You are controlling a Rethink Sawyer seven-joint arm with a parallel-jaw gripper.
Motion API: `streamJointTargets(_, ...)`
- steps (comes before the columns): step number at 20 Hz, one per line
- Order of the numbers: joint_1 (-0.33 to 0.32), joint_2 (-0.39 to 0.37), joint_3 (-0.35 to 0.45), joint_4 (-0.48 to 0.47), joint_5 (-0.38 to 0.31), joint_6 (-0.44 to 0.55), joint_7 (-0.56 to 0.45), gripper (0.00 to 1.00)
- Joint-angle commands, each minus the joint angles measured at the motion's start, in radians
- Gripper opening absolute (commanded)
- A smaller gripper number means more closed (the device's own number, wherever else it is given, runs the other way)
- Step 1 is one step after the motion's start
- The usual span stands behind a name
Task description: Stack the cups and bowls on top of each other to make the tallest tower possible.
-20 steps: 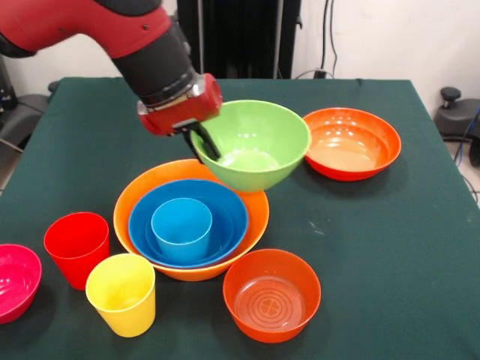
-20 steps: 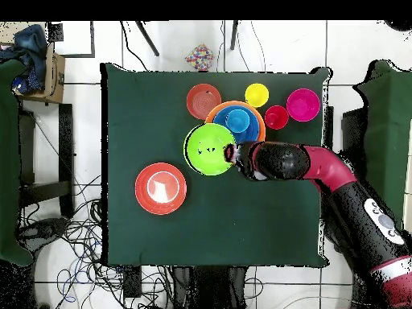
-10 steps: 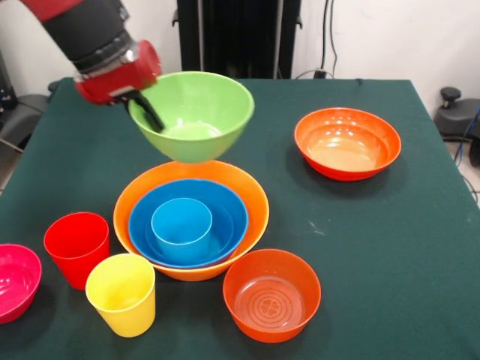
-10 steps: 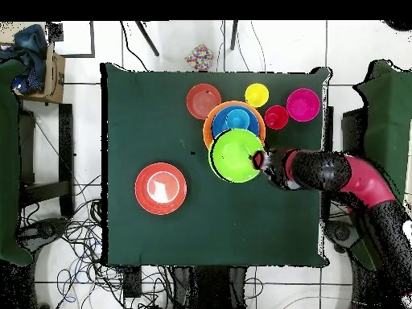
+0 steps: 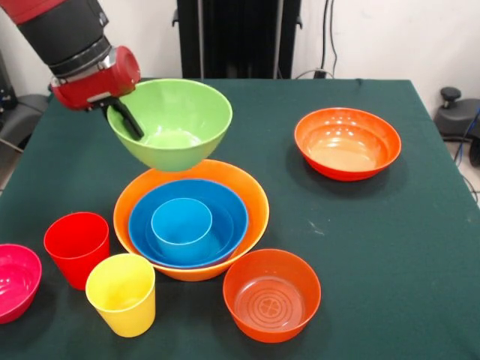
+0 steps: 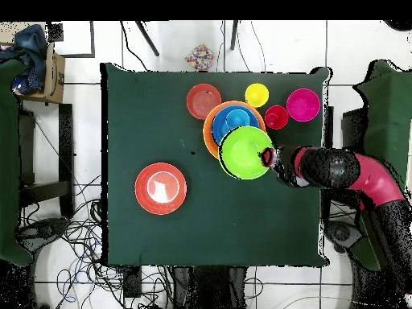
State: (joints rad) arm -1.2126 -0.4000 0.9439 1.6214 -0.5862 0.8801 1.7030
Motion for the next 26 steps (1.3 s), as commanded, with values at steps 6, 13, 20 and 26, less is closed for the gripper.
streamJointTargets(6,0.09,0.098,-0.041,-0.116,-0.11,0.033,-0.318,0.0)
streamJointTargets(13,0.096,0.106,-0.037,-0.141,-0.113,0.04,-0.311,0.0)
streamJointTargets(20,0.091,0.101,-0.025,-0.156,-0.095,0.062,-0.314,0.0)
streamJointTargets(26,0.087,0.101,-0.023,-0.157,-0.088,0.065,-0.31,0.0)
